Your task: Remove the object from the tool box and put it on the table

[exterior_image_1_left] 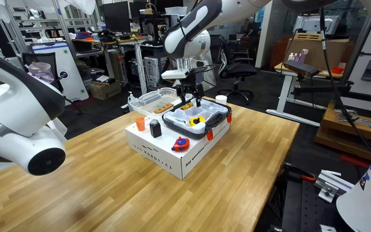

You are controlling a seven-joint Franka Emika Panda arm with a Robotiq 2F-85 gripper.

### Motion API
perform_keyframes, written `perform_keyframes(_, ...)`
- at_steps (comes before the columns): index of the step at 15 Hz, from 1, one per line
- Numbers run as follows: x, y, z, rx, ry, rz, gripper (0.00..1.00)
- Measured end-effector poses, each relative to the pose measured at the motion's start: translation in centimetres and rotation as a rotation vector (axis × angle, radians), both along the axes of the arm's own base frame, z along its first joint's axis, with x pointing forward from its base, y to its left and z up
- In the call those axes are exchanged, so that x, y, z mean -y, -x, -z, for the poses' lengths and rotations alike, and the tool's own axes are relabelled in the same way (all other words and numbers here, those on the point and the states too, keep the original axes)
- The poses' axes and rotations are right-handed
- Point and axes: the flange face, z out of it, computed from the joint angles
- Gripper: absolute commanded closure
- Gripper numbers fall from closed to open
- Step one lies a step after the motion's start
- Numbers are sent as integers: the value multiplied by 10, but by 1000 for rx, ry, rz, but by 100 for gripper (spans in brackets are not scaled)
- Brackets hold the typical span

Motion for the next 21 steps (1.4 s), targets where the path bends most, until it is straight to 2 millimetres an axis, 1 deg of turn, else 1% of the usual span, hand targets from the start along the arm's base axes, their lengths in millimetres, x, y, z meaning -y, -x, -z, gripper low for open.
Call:
perform_keyframes(6, 0, 1, 1, -6, -5, 3, 0)
perform_keyframes(7, 0, 1, 1, -7, -5, 3, 3)
perform_keyframes(8, 0, 1, 1, -7, -6, 3, 11)
perform_keyframes(9, 0, 1, 1, -8, -7, 3, 11)
perform_keyframes(10, 0, 1, 1, -9, -8, 3, 26)
perform_keyframes(11, -1, 1, 2, -9, -9, 3, 35)
perform_keyframes(12, -1, 1, 2, -10, -10, 3, 37)
perform_keyframes(13, -1, 1, 2, -12, -11, 3, 43)
perform_keyframes(18, -1, -2, 0, -8, -14, 4, 79)
perform_keyframes(19, -1, -2, 0, -8, -14, 4, 83)
perform_keyframes(21, -2, -4, 2, -11, -15, 3, 87)
